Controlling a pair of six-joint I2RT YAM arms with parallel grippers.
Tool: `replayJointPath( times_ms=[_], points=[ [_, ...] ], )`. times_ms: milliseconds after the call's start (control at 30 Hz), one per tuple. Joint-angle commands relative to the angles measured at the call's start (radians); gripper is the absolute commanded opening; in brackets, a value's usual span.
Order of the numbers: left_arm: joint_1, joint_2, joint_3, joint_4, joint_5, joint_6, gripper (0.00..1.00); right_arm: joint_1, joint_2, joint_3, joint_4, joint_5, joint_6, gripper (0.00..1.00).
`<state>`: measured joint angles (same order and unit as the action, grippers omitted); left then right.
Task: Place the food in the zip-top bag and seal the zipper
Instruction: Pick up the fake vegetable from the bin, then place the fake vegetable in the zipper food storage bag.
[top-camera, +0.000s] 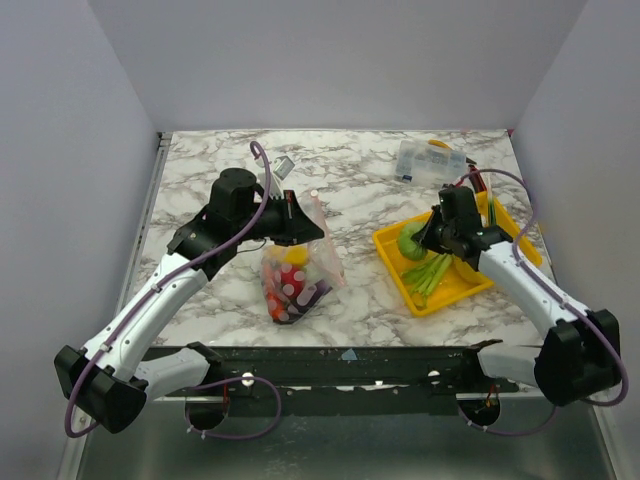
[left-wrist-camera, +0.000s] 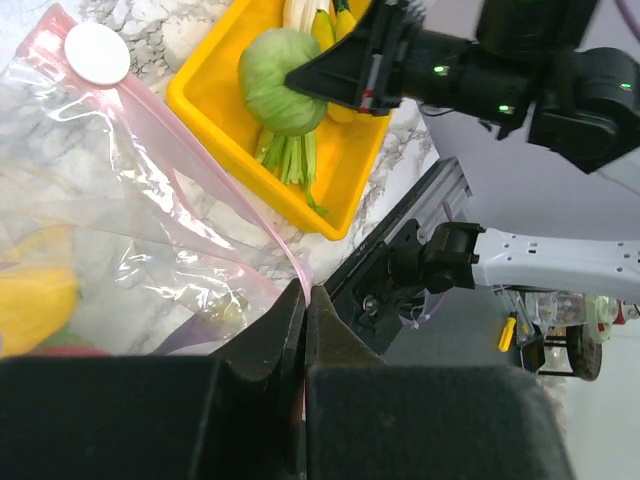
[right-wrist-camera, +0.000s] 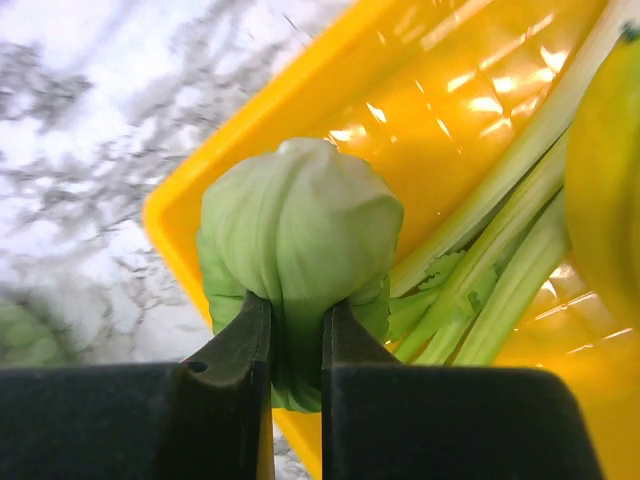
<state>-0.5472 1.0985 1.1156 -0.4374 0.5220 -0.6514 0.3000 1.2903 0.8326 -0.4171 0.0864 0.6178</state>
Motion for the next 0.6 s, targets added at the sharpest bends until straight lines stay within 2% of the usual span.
replayJointPath(
  times_ms=[0,200,400,567],
  points=[
    [-0.004,-0.008,0.040,0.000,0.036,0.015,0.00,0.013,-0.154,0.135,-0.092,0.012,-0.099,0.00],
    [-0.004,-0.013,0.050,-0.018,0.020,0.025,0.00,0.091,-0.218,0.272,-0.050,-0.274,-0.071,0.00],
    [-0.004,-0.036,0.035,-0.017,0.006,0.034,0.00,0.161,-0.270,0.226,0.175,-0.492,0.092,0.00],
    [-0.004,-0.058,0.025,-0.009,0.009,0.038,0.00,0.199,-0.269,0.172,0.317,-0.553,0.205,0.00]
  ],
)
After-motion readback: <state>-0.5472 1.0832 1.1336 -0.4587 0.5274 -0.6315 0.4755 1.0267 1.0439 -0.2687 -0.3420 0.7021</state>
